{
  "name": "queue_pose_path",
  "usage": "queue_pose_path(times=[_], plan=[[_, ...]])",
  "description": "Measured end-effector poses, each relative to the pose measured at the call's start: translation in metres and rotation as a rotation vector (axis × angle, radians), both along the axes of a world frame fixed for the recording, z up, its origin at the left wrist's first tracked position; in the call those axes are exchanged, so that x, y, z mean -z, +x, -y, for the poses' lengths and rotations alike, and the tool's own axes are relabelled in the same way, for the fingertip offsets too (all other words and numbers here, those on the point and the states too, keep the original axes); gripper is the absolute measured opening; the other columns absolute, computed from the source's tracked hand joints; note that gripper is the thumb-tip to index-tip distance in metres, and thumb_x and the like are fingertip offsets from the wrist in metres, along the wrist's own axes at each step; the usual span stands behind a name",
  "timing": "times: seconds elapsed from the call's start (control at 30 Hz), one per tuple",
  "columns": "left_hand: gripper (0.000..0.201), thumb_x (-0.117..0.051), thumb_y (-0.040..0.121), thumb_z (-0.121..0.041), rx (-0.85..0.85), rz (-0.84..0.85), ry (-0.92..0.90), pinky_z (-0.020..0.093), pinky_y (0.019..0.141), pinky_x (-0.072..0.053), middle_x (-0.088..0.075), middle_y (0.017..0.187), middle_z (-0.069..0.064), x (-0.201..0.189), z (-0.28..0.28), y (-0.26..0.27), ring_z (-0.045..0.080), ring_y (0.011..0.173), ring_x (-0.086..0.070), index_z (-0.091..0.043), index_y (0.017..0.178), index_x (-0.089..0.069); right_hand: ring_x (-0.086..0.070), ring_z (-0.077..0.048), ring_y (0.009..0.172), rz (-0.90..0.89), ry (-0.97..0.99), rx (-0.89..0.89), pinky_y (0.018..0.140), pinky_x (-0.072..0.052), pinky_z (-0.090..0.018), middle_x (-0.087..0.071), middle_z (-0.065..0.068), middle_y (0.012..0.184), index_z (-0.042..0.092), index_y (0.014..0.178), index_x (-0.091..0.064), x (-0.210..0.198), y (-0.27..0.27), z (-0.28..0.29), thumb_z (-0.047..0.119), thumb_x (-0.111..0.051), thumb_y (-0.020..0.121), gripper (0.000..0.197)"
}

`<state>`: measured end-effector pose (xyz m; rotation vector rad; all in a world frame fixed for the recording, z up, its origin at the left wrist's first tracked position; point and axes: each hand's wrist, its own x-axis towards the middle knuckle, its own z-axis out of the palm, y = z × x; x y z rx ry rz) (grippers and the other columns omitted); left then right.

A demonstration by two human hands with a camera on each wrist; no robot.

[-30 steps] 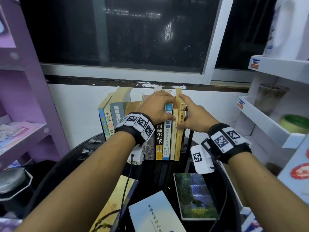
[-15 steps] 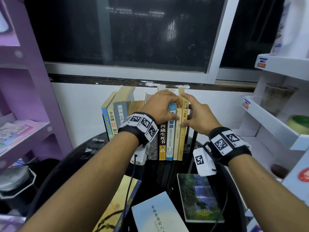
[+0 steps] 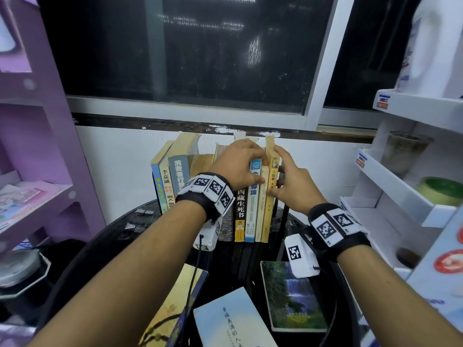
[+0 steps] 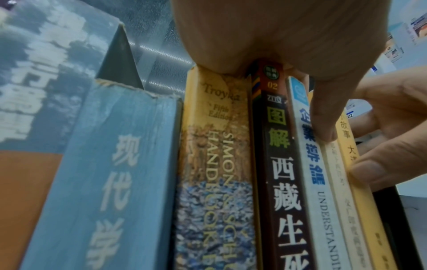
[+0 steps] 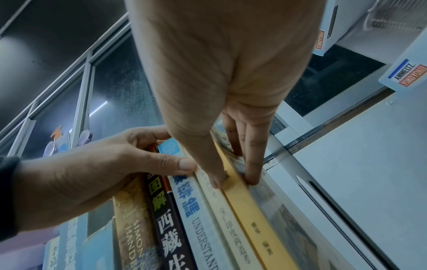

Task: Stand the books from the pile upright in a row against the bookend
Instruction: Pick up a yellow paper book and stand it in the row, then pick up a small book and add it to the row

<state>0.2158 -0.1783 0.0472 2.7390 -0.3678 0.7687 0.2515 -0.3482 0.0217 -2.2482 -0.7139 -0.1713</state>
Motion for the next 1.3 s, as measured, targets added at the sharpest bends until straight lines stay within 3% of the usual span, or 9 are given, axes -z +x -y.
queue_pose_path(times=[0.23, 0.33, 0.53, 0.73, 0.9, 1.0, 1.13, 1.3], plan=[[0.046, -0.072, 0.077, -0.043, -0.052, -0.030, 0.047, 0.039, 0.104, -0.037, -0.051, 0.132, -0.006, -0.003, 0.005, -0.012, 0.015, 0.124, -0.043, -0.034, 0.120, -0.060, -0.068, -0.009, 0.089, -0.030, 0.034, -0.021, 0.072, -0.058, -0.024, -0.064, -0.002, 0.124, 0.037, 0.151, -0.014, -0.003, -0.014, 0.008, 0.004, -0.075, 0.080, 0.099], [0.055, -0.072, 0.077, -0.041, -0.048, -0.016, 0.044, 0.039, 0.105, -0.038, -0.050, 0.133, -0.004, -0.001, 0.007, -0.023, 0.016, 0.124, -0.043, -0.031, 0.129, -0.054, -0.068, -0.010, 0.089, -0.022, 0.041, -0.034, 0.072, -0.058, -0.023, -0.064, -0.003, 0.122, 0.038, 0.149, -0.018, -0.007, -0.025, 0.013, 0.006, -0.074, 0.081, 0.093], [0.057, -0.071, 0.079, -0.040, -0.064, 0.000, 0.054, 0.039, 0.109, -0.031, -0.041, 0.145, -0.004, 0.004, 0.012, -0.051, 0.016, 0.133, -0.033, -0.031, 0.132, -0.052, -0.064, -0.022, 0.108, -0.016, -0.004, -0.021, 0.089, -0.056, -0.038, -0.060, -0.005, 0.132, 0.034, 0.147, -0.024, -0.014, -0.049, 0.020, 0.013, -0.075, 0.081, 0.086], [0.054, -0.069, 0.080, -0.042, -0.047, -0.032, 0.055, 0.044, 0.113, -0.029, -0.038, 0.147, -0.002, 0.016, 0.010, -0.082, 0.018, 0.138, -0.031, -0.030, 0.131, -0.054, -0.059, -0.022, 0.113, -0.036, -0.079, 0.002, 0.089, -0.050, -0.030, -0.052, -0.006, 0.140, 0.025, 0.149, -0.028, -0.015, -0.077, 0.025, 0.014, -0.076, 0.081, 0.085], [0.047, -0.065, 0.086, -0.037, -0.043, -0.184, -0.009, 0.039, 0.109, -0.034, -0.044, 0.142, -0.003, 0.032, 0.008, -0.114, 0.017, 0.131, -0.039, -0.028, 0.130, -0.053, -0.059, -0.019, 0.111, -0.092, -0.249, -0.031, 0.093, -0.051, -0.030, -0.048, -0.006, 0.145, 0.022, 0.147, -0.036, -0.003, -0.102, 0.022, 0.020, -0.079, 0.079, 0.080], [0.043, -0.062, 0.089, -0.031, -0.037, -0.292, -0.067, 0.035, 0.103, -0.037, -0.048, 0.138, 0.001, 0.045, 0.010, -0.135, 0.020, 0.127, -0.044, -0.025, 0.131, -0.054, -0.054, -0.017, 0.121, -0.120, -0.386, -0.068, 0.099, -0.045, -0.027, -0.049, -0.002, 0.144, 0.022, 0.143, -0.042, 0.012, -0.119, 0.019, 0.028, -0.080, 0.077, 0.077], [0.043, -0.061, 0.091, -0.028, -0.052, -0.447, -0.136, 0.028, 0.096, -0.036, -0.050, 0.137, 0.002, 0.067, 0.011, -0.156, 0.020, 0.123, -0.048, -0.022, 0.133, -0.052, -0.053, -0.018, 0.122, -0.178, -0.476, -0.106, 0.102, -0.044, -0.031, -0.050, -0.002, 0.143, 0.022, 0.142, -0.044, 0.032, -0.141, 0.014, 0.032, -0.079, 0.077, 0.075], [0.048, -0.062, 0.090, -0.029, -0.055, -0.683, -0.174, 0.029, 0.093, -0.040, -0.054, 0.133, 0.005, 0.093, 0.014, -0.170, 0.022, 0.117, -0.052, -0.018, 0.135, -0.048, -0.050, -0.019, 0.126, -0.249, -0.593, -0.160, 0.101, -0.043, -0.029, -0.051, -0.004, 0.141, 0.016, 0.144, -0.041, 0.052, -0.158, 0.006, 0.035, -0.081, 0.076, 0.081]])
